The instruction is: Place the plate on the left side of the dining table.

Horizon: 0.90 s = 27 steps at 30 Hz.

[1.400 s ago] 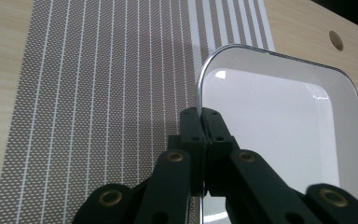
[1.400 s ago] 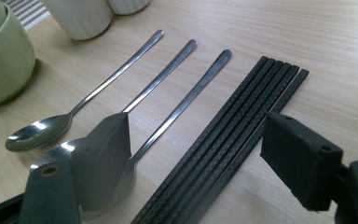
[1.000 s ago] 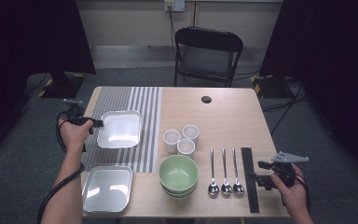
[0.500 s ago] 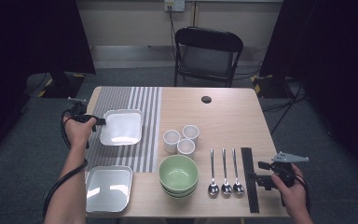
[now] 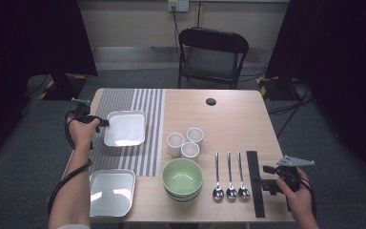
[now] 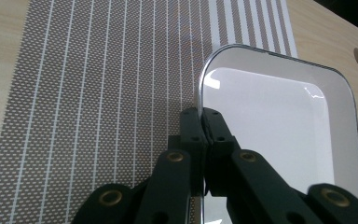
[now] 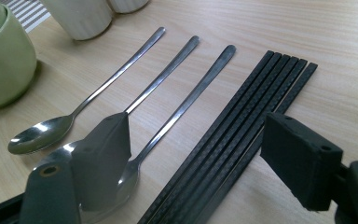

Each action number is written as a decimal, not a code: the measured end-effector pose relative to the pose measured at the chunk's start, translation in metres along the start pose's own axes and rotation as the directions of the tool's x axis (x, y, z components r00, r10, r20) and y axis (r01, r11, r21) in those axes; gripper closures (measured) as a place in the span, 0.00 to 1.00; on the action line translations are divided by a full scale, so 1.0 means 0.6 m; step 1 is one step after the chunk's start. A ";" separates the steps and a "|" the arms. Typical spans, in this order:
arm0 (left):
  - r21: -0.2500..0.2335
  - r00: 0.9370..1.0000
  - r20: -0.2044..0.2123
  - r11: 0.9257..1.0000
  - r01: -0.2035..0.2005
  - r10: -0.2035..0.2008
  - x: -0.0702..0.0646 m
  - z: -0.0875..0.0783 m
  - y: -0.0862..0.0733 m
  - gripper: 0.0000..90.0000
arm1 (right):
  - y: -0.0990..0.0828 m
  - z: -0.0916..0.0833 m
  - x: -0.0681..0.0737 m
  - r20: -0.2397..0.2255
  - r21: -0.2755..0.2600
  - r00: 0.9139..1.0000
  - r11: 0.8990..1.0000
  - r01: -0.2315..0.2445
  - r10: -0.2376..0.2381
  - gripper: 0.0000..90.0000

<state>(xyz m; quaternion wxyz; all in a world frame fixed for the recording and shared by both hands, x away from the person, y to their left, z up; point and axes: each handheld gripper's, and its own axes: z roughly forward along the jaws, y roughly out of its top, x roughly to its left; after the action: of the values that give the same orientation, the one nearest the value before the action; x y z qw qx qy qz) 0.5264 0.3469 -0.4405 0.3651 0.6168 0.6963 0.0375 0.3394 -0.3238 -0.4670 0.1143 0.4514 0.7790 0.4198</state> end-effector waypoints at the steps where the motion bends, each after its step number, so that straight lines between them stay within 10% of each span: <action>1: -0.006 1.000 0.005 1.000 0.014 -0.014 -0.002 0.003 0.001 0.99 | 0.000 0.000 0.000 0.000 0.000 1.000 1.000 0.000 0.000 0.26; 27: -0.029 0.997 -0.012 0.996 0.081 -0.081 0.023 0.046 0.017 0.96 | -0.001 0.003 0.002 0.001 0.012 1.000 1.000 0.004 -0.004 0.26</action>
<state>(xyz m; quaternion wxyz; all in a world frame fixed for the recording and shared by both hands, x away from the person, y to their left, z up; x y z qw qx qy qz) 0.5505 0.3502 -0.4621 0.3707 0.5825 0.7224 0.0368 0.3392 -0.3221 -0.4682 0.1130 0.4507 0.7824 0.4147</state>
